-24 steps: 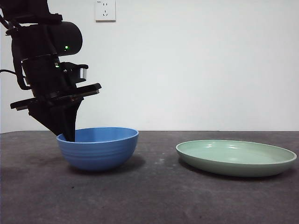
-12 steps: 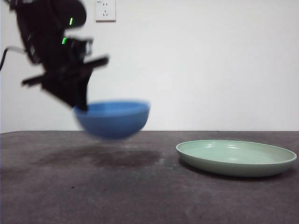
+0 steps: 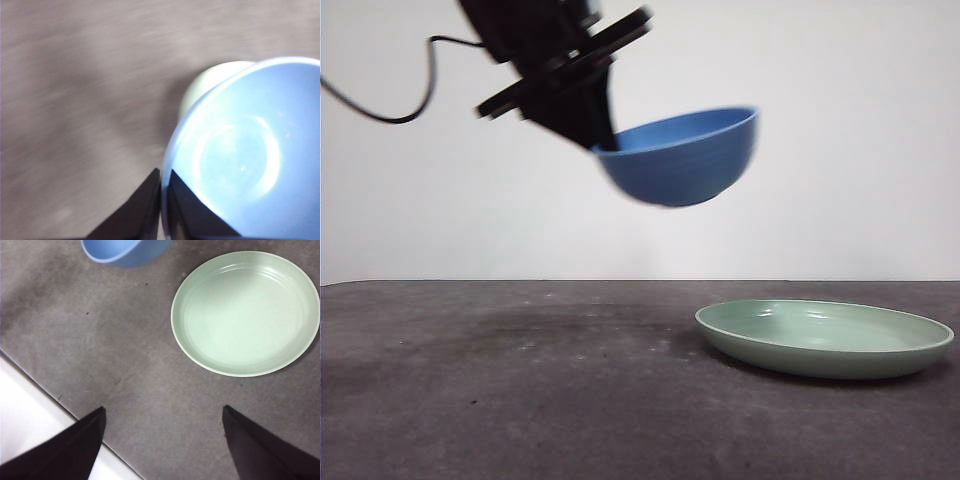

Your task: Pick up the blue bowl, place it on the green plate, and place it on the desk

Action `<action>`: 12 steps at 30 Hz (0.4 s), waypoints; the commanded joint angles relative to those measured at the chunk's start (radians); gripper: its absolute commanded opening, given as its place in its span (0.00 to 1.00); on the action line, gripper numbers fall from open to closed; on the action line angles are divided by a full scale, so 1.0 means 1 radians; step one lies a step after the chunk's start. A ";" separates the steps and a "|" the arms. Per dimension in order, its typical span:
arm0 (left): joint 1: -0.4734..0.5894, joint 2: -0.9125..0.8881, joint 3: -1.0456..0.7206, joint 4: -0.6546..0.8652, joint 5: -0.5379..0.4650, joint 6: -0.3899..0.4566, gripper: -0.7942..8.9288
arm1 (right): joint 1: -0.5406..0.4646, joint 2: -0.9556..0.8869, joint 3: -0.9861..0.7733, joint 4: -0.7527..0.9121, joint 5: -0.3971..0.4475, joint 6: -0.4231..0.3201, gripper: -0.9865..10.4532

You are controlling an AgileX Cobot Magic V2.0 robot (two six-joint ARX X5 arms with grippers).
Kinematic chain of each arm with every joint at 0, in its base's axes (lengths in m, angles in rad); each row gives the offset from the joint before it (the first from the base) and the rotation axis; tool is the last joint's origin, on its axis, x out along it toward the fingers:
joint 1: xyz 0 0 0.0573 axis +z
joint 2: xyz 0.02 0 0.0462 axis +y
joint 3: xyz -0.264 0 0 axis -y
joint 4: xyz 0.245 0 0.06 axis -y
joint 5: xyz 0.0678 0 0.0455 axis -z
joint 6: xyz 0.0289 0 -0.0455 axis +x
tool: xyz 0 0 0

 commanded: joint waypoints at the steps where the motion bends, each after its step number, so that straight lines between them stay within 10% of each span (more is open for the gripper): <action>1: -0.032 0.065 0.060 0.022 0.002 -0.017 0.10 | 0.003 0.004 0.020 0.001 -0.003 0.021 0.41; 12: -0.120 0.353 0.313 -0.052 0.001 -0.024 0.10 | 0.003 -0.058 0.020 -0.020 0.000 0.021 0.41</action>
